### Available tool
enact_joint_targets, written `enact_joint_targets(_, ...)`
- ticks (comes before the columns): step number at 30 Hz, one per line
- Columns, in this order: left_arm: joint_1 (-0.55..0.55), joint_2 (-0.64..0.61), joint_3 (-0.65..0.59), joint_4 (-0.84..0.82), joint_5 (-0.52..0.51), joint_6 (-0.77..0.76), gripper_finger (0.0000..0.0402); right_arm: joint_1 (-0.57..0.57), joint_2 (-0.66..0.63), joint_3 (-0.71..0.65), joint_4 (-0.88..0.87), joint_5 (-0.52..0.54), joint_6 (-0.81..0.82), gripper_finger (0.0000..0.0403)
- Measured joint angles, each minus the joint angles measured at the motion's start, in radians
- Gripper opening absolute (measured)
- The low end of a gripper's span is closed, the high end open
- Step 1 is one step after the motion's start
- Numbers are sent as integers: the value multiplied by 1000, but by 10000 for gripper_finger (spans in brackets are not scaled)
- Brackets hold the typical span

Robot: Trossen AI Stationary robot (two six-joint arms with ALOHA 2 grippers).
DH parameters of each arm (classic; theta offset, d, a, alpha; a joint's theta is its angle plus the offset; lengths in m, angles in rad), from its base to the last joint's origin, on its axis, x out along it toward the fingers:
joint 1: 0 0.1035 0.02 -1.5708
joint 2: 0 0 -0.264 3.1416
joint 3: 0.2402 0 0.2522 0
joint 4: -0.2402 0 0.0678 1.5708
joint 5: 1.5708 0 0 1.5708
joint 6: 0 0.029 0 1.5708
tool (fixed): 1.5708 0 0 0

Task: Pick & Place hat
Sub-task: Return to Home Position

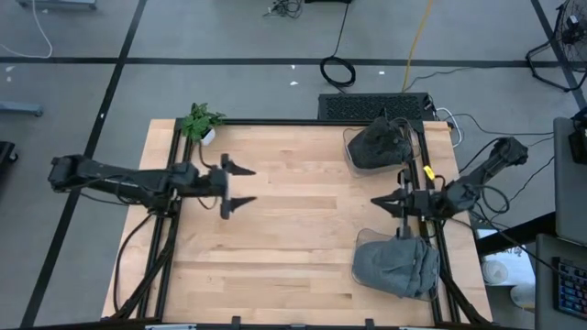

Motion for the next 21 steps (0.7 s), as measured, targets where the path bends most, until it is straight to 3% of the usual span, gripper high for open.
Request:
enact_joint_targets(4,17,-144,-99,4,-7,-44,365,-78,-40,-55,26,-17,8,0)
enact_joint_targets(6,16,-206,-131,4,-8,-48,365,-132,-72,-74,16,-77,19,0)
enact_joint_targets(12,16,-315,-177,-6,-7,-71,365,-365,-129,-123,16,-381,108,0)
enact_joint_targets(21,16,-321,-179,-47,-9,-90,365,-736,-104,-167,18,-785,205,0)
